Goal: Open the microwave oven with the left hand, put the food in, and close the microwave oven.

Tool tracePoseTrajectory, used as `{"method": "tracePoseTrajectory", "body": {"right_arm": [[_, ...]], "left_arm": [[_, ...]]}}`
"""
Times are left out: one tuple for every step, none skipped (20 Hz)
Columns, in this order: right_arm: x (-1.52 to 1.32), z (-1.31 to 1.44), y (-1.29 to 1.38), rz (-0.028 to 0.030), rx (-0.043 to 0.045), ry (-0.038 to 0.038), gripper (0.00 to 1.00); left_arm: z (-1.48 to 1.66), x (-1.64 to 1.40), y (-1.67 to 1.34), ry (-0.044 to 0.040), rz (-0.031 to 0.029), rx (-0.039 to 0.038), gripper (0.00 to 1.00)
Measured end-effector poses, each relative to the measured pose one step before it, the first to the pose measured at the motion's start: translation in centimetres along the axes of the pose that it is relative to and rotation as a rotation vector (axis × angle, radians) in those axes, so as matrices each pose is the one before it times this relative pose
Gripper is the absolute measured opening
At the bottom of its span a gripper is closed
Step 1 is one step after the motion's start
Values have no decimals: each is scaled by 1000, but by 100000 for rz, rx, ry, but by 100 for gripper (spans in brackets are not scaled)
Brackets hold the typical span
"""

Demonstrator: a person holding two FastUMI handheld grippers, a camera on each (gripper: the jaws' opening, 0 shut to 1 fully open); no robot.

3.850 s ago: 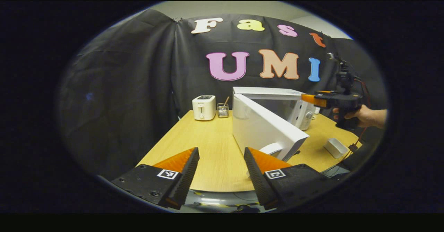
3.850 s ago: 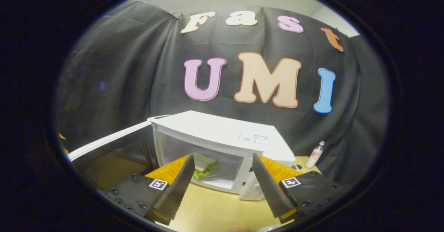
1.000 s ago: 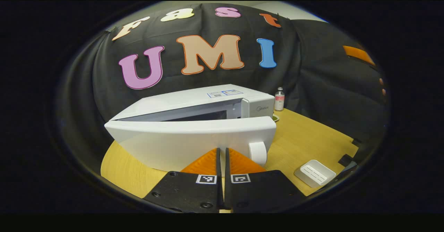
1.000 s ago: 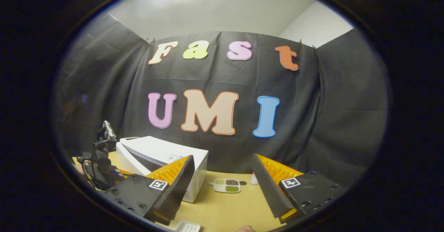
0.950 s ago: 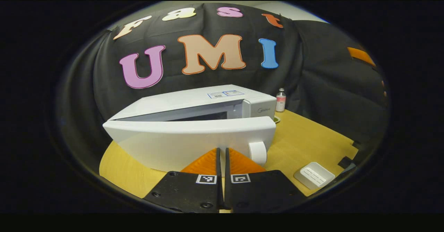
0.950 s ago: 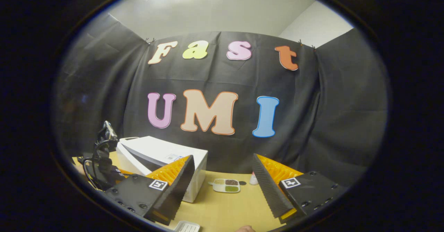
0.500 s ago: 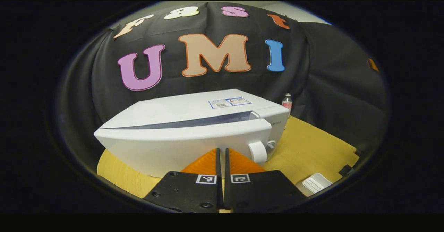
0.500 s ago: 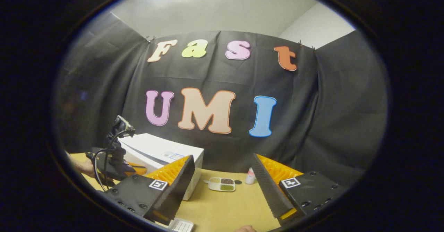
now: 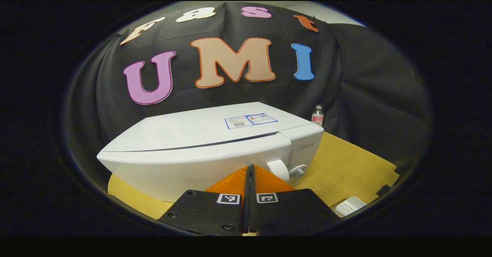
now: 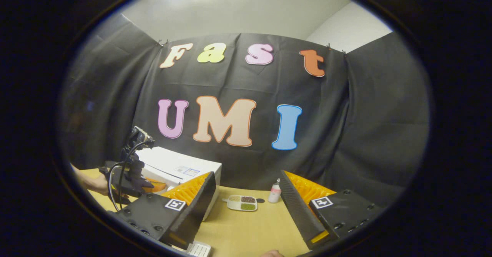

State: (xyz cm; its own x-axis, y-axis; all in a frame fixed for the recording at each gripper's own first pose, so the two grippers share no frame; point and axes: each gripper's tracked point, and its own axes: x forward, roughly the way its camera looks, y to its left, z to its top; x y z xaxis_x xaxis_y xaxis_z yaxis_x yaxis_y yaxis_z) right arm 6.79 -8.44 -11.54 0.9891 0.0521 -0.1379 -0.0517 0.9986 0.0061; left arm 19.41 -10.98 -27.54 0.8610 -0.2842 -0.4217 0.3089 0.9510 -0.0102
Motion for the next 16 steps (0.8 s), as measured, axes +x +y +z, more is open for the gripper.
{"method": "tracePoseTrajectory", "body": {"right_arm": [[136, -20, 100, 258, -218, 79, 96], [120, -183, 82, 163, -537, 310, 97], [1, 5, -47, 27, -362, -205, 97], [57, 234, -23, 32, 2, -175, 96], [38, -123, 21, 241, 157, 363, 96], [-22, -321, 172, 269, 75, 564, 97], [25, -171, 38, -13, 55, 528, 97], [-42, -19, 118, 171, 356, 118, 96], [-32, 115, 229, 314, 547, -249, 96], [63, 157, 288, 294, 344, -175, 96], [108, 77, 231, 99, 98, -153, 96], [176, -47, 182, 74, 219, -35, 96], [90, 135, 458, 607, 752, -249, 96], [158, 179, 463, 816, 891, -331, 96], [67, 269, 479, 858, 666, -428, 97], [133, 156, 422, 762, 441, -452, 97]], "left_arm": [[430, 436, 784, -1091, 3490, 3037, 2], [-395, 30, -727, 1077, -2041, -2090, 1], [173, 17, -292, -724, 199, -213, 4], [-118, 178, -135, 369, -1226, 626, 1], [62, 36, -20, -15, 95, 364, 3], [37, 19, -34, -354, -456, 23, 3], [140, -30, -39, -373, -507, -112, 5], [-22, -204, 57, 506, 82, 164, 3], [322, -406, 12, -199, -116, 422, 3], [615, -613, -200, -1327, -1026, 156, 2], [1189, -946, -196, -3613, -1161, -645, 4], [1126, -1014, 6, -3348, -388, -692, 2], [822, -935, 214, -2203, 334, -482, 4], [638, -1032, 528, -1173, 981, -540, 2], [784, -1023, 673, -1310, 1650, -986, 2], [971, -1222, 679, -1560, 1854, -1049, 3]]}}
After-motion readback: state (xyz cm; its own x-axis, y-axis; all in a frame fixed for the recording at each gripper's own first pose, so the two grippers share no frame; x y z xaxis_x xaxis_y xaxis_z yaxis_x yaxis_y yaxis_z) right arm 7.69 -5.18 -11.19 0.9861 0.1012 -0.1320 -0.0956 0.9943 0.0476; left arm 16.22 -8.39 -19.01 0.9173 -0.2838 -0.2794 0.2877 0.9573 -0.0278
